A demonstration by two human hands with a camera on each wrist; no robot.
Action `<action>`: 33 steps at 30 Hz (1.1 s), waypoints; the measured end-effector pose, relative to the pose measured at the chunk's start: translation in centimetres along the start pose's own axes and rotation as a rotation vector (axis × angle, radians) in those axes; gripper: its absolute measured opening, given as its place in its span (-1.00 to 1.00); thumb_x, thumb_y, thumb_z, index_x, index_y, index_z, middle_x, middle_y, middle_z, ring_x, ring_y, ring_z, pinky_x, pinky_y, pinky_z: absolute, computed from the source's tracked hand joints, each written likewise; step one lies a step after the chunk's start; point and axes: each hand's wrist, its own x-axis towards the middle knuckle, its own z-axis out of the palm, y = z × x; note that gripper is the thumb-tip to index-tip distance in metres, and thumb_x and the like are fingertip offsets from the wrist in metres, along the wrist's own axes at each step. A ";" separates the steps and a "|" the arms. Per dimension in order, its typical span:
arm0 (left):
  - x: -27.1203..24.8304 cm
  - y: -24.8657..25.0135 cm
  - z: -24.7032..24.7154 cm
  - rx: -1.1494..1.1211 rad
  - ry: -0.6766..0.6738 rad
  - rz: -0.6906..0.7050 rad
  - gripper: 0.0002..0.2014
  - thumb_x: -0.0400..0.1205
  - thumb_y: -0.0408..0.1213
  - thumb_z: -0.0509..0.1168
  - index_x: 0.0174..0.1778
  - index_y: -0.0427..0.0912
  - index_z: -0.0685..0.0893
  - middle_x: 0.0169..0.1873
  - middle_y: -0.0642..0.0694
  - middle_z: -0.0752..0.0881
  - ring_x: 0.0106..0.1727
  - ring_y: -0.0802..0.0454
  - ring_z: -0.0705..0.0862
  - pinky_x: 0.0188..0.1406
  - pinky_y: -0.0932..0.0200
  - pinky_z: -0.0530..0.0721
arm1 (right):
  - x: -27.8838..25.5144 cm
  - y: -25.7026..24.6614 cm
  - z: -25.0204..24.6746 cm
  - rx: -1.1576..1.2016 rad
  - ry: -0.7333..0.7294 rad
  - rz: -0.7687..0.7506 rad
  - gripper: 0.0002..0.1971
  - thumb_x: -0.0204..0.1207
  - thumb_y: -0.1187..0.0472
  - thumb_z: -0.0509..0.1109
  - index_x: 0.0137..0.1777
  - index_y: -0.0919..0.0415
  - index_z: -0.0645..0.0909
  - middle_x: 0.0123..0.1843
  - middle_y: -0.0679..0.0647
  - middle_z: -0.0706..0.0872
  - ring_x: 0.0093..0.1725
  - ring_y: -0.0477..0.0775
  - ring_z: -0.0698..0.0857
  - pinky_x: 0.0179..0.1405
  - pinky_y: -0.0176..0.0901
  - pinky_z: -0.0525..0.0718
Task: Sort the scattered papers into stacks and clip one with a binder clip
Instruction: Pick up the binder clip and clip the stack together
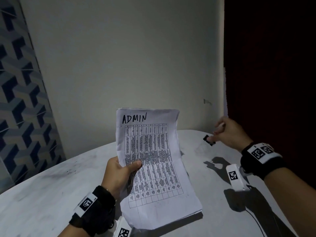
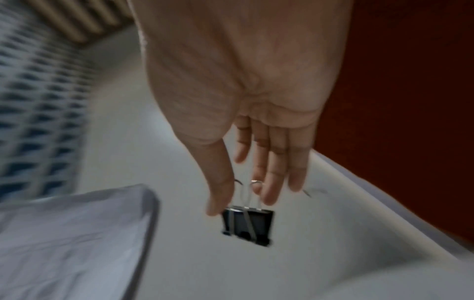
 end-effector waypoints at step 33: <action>-1.2 -0.7 -3.3 0.486 -0.085 0.555 -0.61 0.52 -0.03 0.54 -0.45 -0.28 0.71 -0.49 -0.23 0.74 -0.51 -0.22 0.65 -0.54 -0.04 0.63 | -7.5 -15.4 -0.1 -0.264 0.144 -1.225 -0.59 0.49 0.31 0.56 -0.34 0.20 0.33 -0.34 0.13 0.50 -0.39 0.34 0.60 -0.48 0.15 0.57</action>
